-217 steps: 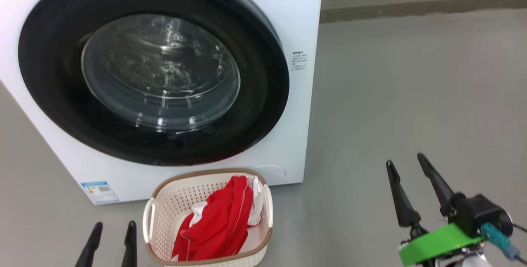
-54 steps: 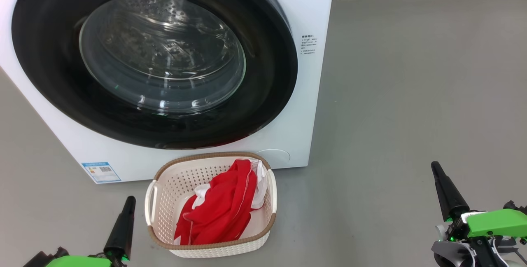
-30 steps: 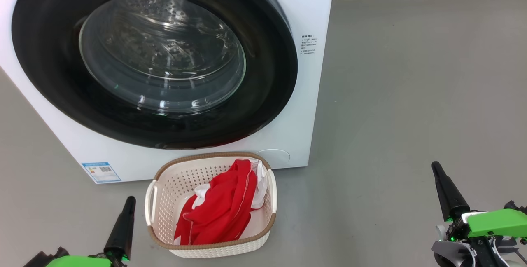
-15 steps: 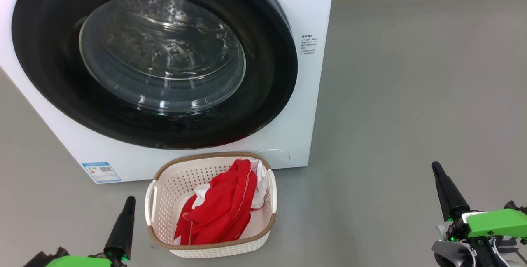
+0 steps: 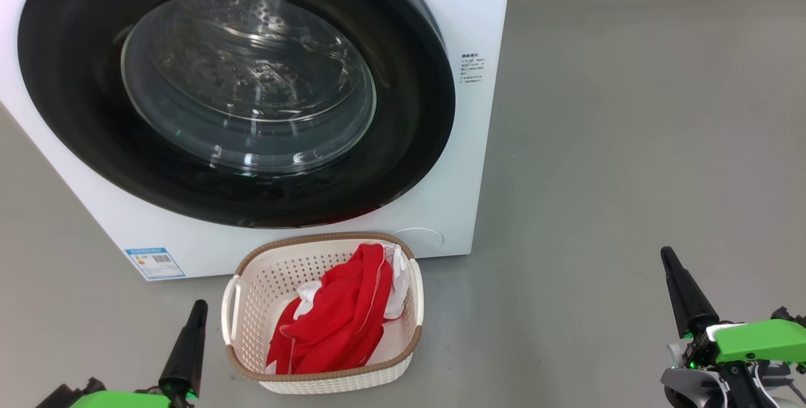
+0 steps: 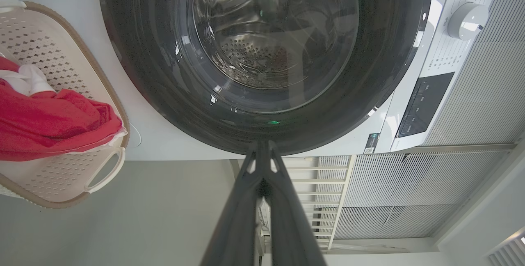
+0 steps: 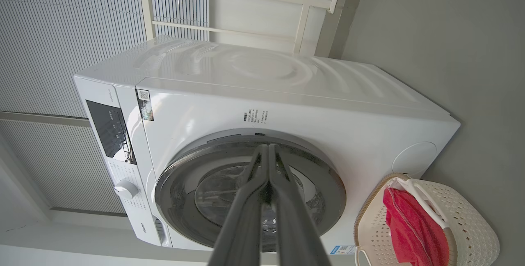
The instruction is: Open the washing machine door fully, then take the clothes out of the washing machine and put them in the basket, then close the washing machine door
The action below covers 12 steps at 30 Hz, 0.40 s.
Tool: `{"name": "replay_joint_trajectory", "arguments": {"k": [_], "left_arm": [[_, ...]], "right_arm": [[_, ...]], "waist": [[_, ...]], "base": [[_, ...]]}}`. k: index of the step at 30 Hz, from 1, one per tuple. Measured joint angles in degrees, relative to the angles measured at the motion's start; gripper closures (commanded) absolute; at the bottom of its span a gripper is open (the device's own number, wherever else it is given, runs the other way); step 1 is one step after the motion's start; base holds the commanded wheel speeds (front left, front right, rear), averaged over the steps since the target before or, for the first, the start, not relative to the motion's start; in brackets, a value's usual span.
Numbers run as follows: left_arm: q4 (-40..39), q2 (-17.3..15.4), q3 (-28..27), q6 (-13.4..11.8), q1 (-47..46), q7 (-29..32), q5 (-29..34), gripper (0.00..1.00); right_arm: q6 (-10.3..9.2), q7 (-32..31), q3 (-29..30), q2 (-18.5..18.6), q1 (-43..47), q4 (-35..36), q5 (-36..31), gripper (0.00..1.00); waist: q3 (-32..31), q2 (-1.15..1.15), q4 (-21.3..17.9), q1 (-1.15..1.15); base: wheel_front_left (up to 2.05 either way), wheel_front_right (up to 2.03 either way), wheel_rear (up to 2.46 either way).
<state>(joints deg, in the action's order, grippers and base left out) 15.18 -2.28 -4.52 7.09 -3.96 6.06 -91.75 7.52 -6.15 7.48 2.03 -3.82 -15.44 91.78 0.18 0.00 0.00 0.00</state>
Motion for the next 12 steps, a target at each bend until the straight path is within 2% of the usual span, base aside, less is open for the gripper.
{"name": "replay_joint_trajectory", "arguments": {"k": [12], "left_arm": [[0.0,0.0,0.0,0.0,0.0,0.0,0.0,1.00]], "right_arm": [[0.00,0.0,0.0,0.0,0.0,0.0,0.0,1.00]], "waist": [[0.0,0.00,0.0,0.00]], "base": [[0.00,0.00,0.00]]}}
